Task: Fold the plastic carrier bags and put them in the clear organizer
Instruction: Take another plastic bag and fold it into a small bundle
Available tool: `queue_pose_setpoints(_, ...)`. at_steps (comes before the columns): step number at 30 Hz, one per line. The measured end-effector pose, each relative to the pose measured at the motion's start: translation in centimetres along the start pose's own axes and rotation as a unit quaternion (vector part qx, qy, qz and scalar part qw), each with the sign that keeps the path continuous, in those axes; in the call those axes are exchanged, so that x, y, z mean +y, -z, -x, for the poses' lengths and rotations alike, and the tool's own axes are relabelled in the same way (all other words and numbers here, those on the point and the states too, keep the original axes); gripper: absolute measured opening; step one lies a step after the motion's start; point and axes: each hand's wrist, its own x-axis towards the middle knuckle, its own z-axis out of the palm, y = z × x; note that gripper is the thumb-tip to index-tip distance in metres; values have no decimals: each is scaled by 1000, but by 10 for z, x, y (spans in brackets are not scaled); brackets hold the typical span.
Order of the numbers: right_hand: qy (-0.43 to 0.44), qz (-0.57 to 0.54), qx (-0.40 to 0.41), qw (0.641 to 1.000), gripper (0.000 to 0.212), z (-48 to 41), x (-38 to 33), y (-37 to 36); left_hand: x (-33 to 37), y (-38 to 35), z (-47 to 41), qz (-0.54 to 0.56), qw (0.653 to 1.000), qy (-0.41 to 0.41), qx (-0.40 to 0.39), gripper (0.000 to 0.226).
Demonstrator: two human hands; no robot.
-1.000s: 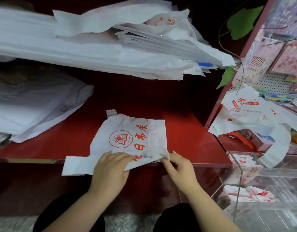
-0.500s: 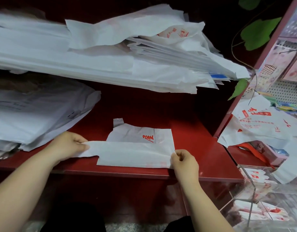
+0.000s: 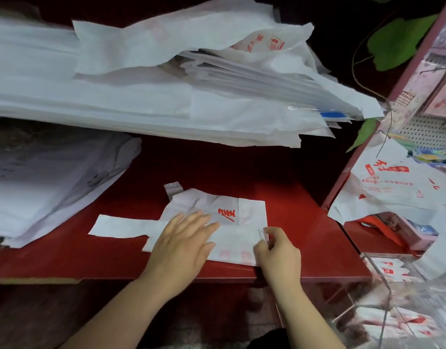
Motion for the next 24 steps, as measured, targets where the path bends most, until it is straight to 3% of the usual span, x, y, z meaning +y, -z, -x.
queue_pose_setpoints(2,-2,-14,-3,1000,34,0,1,0,20,-11,-15,9,996,38,-85,61)
queue_pose_setpoints(6,4,-26,1,1000,34,1,6,-1,17,-28,-28,-10,973,107,-206,52)
queue_pose_setpoints(12,25,-6,65,998,25,2,5,-7,17,-31,-29,-42,968,116,-219,53)
queue_pose_setpoints(19,93,160,128,974,22,3,12,-15,18,-29,-29,-47,965,124,-227,53)
queue_pose_setpoints(24,101,216,119,964,22,5,13,-13,17,-29,-28,-50,962,137,-231,53)
